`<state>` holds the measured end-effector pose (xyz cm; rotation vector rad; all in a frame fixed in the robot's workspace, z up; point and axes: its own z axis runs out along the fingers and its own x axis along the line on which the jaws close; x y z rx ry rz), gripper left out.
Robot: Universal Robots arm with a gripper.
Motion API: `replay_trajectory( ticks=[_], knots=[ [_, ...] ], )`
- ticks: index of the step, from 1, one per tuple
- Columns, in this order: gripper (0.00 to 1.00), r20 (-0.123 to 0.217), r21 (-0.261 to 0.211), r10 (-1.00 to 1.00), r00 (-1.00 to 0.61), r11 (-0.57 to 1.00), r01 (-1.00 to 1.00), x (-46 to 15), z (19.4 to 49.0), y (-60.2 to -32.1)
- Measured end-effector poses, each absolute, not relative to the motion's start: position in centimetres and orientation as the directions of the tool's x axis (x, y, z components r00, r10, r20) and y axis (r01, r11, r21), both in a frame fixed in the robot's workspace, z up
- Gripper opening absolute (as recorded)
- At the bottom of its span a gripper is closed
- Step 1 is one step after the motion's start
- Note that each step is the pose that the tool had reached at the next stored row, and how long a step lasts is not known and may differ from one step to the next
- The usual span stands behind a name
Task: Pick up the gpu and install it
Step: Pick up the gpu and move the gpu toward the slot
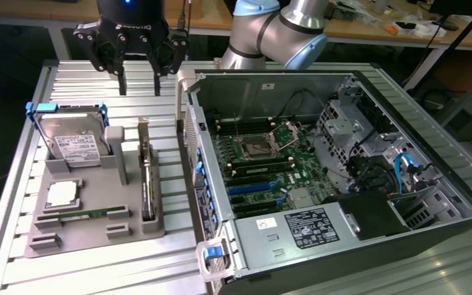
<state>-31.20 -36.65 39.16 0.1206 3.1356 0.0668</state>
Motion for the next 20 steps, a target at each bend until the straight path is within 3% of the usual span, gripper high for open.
replay_trajectory(
  ticks=[20],
  knots=[
    [0.54, -0.001, 0.043, 0.077, -0.997, 0.996, 0.077, -31.25, 38.73, -36.8]
  ],
)
